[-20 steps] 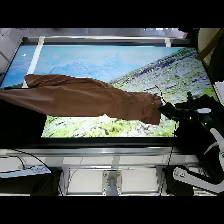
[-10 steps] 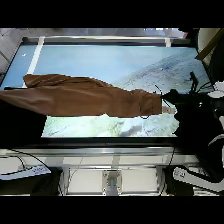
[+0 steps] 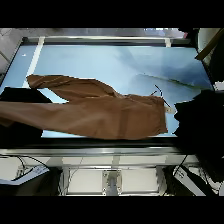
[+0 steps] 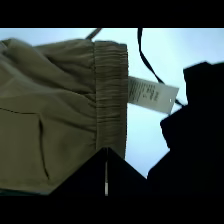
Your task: Fold the clothes and pants, and hang the long-sleeved shirts on hangers.
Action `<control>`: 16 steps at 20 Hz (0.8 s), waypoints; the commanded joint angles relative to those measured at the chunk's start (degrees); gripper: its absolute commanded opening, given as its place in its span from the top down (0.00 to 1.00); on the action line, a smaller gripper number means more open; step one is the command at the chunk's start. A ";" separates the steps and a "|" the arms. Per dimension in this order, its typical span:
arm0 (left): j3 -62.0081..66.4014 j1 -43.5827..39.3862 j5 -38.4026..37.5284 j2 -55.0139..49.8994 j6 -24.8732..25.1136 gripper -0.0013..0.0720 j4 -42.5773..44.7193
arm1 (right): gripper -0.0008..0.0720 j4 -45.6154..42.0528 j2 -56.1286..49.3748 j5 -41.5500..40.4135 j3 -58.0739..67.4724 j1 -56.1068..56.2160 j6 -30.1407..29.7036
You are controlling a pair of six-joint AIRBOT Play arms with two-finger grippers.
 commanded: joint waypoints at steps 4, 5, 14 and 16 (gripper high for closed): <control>-11.82 1.42 2.05 0.79 -0.04 0.97 6.25 | 0.85 2.51 2.38 -4.68 -23.28 -4.13 -2.16; -12.37 1.33 2.16 0.79 -0.02 0.97 6.27 | 0.55 6.01 1.79 -6.93 -25.49 -4.11 -2.12; -12.37 -1.14 4.70 0.81 2.10 0.97 -3.17 | 0.46 8.44 -3.65 -5.75 -38.16 -5.31 0.02; -12.37 -1.68 4.70 0.81 2.10 0.97 -3.15 | 0.45 10.82 -3.15 -6.36 -43.10 -6.88 0.46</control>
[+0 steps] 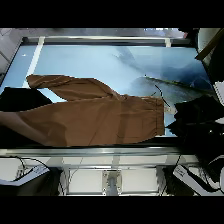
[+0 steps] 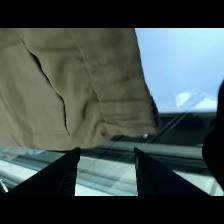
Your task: Fold the clothes and pants, and hang the long-sleeved shirts on hangers.
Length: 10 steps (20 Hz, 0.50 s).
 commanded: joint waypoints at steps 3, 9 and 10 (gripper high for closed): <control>-0.13 -0.92 0.92 0.00 0.59 0.97 -1.01 | 0.45 6.40 0.13 -1.95 -6.49 -1.62 0.20; -0.11 -0.92 2.05 0.00 0.59 0.97 -0.98 | 0.35 4.42 -4.13 -5.75 -6.49 1.53 5.27; -0.11 -0.92 2.05 0.00 0.59 0.97 -0.98 | 0.32 3.39 -5.70 -5.77 -6.49 2.58 5.92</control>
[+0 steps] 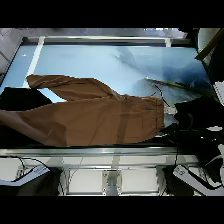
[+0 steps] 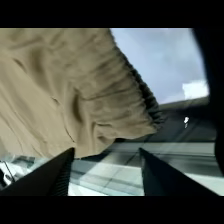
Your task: Fold the clothes and pants, and hang the long-sleeved shirts on hangers.
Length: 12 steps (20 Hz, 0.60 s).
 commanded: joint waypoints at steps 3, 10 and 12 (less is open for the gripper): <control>0.00 -0.04 0.26 0.00 0.02 0.97 -0.07 | 0.32 -1.14 -5.90 -3.56 -0.26 4.87 2.01; 0.00 -0.04 0.52 0.00 0.02 0.97 -0.07 | 0.48 7.52 -5.99 -13.42 2.45 6.34 -0.39; 0.00 -0.04 1.36 0.00 0.00 0.97 -0.07 | 0.78 7.48 -5.92 -12.96 4.04 6.34 -0.35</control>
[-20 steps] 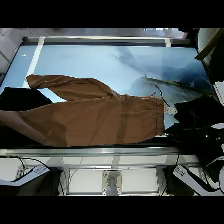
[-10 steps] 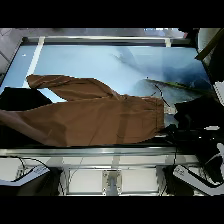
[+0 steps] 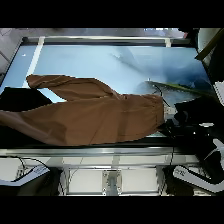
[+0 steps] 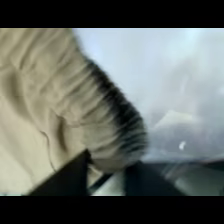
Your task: Fold the clothes and pants, and hang the long-sleeved shirts on hangers.
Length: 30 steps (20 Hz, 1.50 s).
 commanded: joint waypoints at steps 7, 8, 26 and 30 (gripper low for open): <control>0.00 0.02 1.31 0.04 -0.22 0.97 0.04 | 0.95 -7.15 6.93 9.31 10.60 0.15 3.10; 0.00 0.02 0.90 0.09 -0.24 0.97 0.04 | 0.95 -10.95 8.98 11.08 12.24 0.15 4.26; -11.04 0.11 1.84 1.42 -3.28 0.97 33.11 | 0.95 -35.80 19.67 18.27 7.15 -7.08 6.08; -10.67 0.11 2.89 1.77 -4.31 0.27 26.73 | 0.47 -34.38 19.76 21.49 8.52 -7.08 6.08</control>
